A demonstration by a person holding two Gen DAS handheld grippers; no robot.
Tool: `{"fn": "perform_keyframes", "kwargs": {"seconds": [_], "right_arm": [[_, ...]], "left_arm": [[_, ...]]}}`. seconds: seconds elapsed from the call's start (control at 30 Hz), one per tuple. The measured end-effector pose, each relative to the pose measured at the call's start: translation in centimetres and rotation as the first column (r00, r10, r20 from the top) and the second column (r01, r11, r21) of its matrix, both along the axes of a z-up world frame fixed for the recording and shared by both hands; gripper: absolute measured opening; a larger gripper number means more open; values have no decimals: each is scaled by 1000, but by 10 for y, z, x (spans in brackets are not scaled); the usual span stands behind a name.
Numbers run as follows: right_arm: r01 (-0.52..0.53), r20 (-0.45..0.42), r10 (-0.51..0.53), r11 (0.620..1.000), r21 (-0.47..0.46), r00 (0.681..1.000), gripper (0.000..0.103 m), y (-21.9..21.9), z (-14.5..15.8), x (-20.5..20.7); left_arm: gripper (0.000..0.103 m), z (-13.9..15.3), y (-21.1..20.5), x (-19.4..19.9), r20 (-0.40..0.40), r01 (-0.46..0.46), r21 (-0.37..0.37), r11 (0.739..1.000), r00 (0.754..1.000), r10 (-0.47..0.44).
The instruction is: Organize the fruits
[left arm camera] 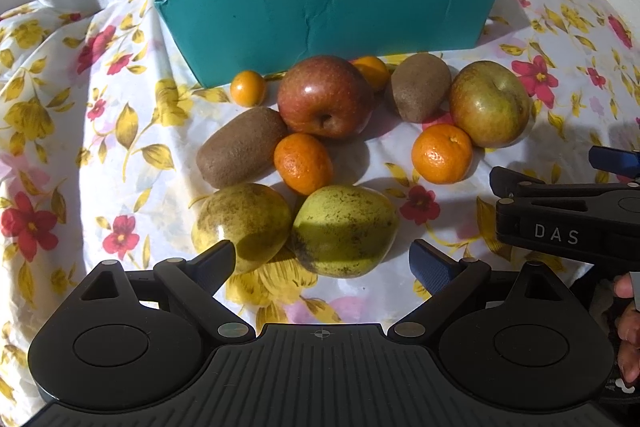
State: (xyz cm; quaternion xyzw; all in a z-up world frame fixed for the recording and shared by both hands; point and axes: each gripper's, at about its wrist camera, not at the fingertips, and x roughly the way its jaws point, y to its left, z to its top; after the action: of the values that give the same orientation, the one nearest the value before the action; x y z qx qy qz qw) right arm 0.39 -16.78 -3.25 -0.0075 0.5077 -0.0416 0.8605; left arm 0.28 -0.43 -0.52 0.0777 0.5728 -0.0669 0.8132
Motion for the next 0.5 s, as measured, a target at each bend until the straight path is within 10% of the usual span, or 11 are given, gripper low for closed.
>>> {"fn": "perform_keyframes", "kwargs": {"seconds": [0.5], "right_arm": [[5, 3, -5, 1000, 1, 1000, 103, -3, -1, 3]], "left_arm": [[97, -2, -5, 4, -8, 13, 7, 1000, 1000, -13]]}}
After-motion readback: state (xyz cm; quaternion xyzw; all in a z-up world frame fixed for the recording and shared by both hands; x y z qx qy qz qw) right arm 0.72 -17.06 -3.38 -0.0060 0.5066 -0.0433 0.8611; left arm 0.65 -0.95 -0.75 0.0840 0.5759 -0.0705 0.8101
